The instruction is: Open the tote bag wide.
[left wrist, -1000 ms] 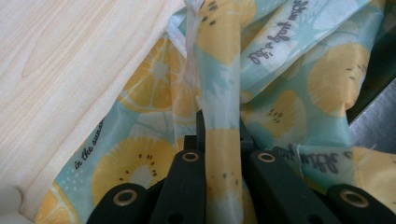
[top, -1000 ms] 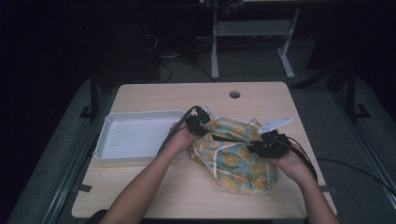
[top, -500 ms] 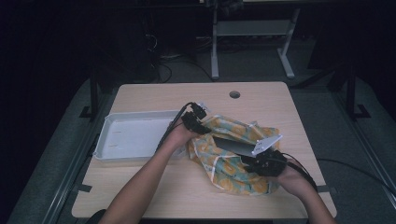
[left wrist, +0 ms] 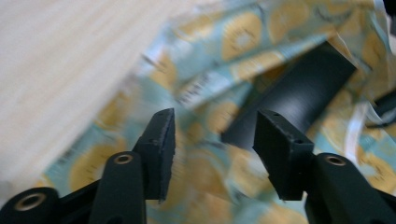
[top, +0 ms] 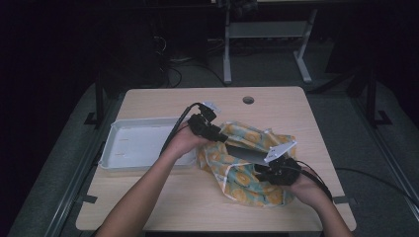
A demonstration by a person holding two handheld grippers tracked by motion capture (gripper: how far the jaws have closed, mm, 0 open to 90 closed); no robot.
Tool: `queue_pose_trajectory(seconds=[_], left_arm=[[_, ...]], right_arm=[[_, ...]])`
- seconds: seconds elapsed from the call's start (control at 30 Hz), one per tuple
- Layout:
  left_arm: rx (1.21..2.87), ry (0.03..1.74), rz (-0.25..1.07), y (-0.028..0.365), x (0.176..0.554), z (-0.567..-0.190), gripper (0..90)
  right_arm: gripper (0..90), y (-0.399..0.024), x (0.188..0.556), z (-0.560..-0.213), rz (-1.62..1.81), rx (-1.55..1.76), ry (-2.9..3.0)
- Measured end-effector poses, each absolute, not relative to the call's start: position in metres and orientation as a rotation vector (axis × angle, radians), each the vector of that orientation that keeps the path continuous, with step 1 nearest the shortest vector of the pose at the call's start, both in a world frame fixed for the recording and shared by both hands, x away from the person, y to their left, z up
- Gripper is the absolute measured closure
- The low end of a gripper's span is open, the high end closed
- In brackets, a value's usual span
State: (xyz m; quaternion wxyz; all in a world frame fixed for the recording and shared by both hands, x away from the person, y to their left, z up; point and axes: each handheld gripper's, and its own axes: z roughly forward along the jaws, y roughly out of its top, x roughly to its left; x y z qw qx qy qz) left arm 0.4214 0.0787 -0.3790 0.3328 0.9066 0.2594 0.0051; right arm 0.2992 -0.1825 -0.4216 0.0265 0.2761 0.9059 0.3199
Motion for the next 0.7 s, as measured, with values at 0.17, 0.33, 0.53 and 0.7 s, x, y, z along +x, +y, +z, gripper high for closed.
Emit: queue_pose_trajectory(seconds=[0.17, 0.33, 0.53, 0.7], left_arm=[[2.433, 0.669, 0.041, 0.074, 0.413, -0.392, 52.0], [2.44, 0.638, 0.049, 0.077, 0.413, -0.399, 78.3], [2.418, 0.612, 0.077, 0.087, 0.408, -0.393, 89.8], [2.428, 0.617, 0.089, 0.099, 0.403, -0.392, 89.8]], right_arm=[[89.0, -0.18, 0.298, -0.423, 0.992, 0.847, 2.804], [88.8, -0.179, 0.298, -0.421, 1.004, 0.848, 2.801], [88.0, -0.18, 0.298, -0.418, 1.031, 0.849, 2.795], [88.1, -0.178, 0.297, -0.42, 1.017, 0.846, 2.809]])
